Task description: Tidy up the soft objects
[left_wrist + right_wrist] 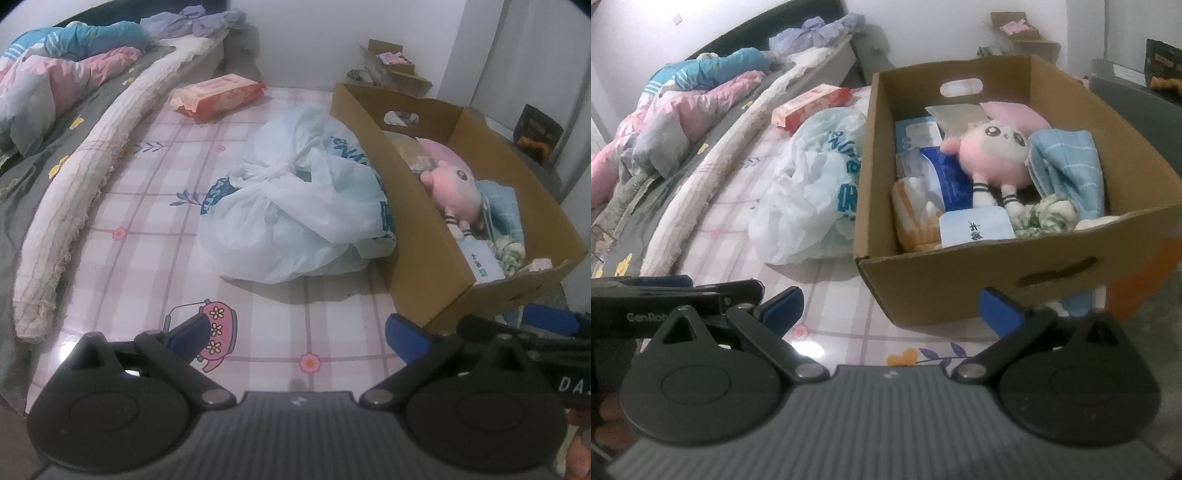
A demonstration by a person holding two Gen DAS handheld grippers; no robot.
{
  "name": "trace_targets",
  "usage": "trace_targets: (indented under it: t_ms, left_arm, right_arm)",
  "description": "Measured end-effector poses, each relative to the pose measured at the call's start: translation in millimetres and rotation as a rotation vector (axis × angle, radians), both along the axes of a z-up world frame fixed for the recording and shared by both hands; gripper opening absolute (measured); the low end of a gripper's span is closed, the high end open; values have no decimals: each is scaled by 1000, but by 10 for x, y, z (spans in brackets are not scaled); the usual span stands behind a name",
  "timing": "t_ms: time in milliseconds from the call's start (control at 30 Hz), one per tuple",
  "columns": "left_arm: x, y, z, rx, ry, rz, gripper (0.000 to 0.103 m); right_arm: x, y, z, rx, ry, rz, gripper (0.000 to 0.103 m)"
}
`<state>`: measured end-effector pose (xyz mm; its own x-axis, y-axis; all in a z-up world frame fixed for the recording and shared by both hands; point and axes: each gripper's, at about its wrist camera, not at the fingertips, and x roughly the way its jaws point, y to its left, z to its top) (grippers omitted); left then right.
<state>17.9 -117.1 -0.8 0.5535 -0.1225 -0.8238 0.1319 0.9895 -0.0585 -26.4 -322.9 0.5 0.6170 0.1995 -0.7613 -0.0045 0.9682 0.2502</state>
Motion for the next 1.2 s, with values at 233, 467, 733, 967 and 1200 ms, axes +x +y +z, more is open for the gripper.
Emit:
trace_targets:
  t_ms: [233,467,733,967,1200]
  left_arm:
    - [13,-40,-19,19,0,-11,101]
    - [30,-78,-43,28,13,-22,99]
    - [34,-80,-44,30,13,-22,99]
    - [42,-79,-38,32,9,-24,98]
    - [38,-88,-37,33,7,-23,98]
  right_arm:
    - [53,-70,-57,-7,12,-14,102]
    - [58,-98,-75,-13,18,-24,102]
    - [81,-104,-106,-5,27,-27,102]
    - [80,-107,-105,-5,27,-27,102]
    - [81,-108,-108,-4,27,-28,102]
